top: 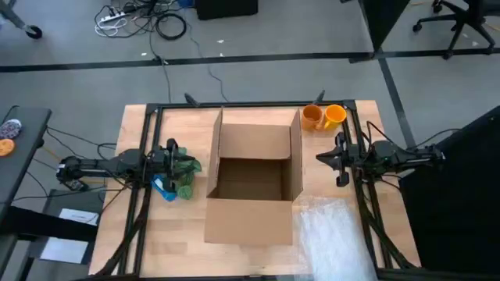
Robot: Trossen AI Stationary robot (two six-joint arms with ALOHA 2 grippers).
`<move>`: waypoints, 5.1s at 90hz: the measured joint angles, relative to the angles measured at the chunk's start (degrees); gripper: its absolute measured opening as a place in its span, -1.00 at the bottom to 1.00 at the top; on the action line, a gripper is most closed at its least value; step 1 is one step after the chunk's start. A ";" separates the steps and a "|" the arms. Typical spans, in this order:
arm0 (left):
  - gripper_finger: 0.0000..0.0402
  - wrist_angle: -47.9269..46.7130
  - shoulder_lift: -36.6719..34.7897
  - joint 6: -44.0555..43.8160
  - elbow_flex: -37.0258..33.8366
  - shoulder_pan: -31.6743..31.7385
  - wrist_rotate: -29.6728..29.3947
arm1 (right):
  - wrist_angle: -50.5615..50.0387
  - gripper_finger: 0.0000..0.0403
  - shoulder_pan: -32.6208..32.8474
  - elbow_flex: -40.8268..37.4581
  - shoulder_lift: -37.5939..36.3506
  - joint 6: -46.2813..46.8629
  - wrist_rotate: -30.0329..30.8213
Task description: Wrap mug
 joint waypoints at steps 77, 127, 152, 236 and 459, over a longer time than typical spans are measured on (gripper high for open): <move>-0.22 -0.02 -0.01 0.02 0.00 0.00 0.00 | 0.00 -0.98 0.00 0.00 0.00 0.00 0.00; -0.22 -0.01 0.00 0.01 0.00 0.02 0.00 | 0.00 -0.98 -0.01 0.00 0.00 0.00 0.00; -0.22 -0.02 0.01 0.01 0.00 0.00 0.00 | 0.00 -0.98 -0.01 0.00 -0.01 0.01 0.00; -0.22 -0.01 0.00 0.01 0.00 0.01 0.00 | 3.87 -0.98 -0.01 0.00 0.04 -15.85 0.39; -0.22 0.00 0.01 0.01 0.00 0.01 0.00 | 37.69 -1.00 30.65 25.29 90.31 30.33 27.98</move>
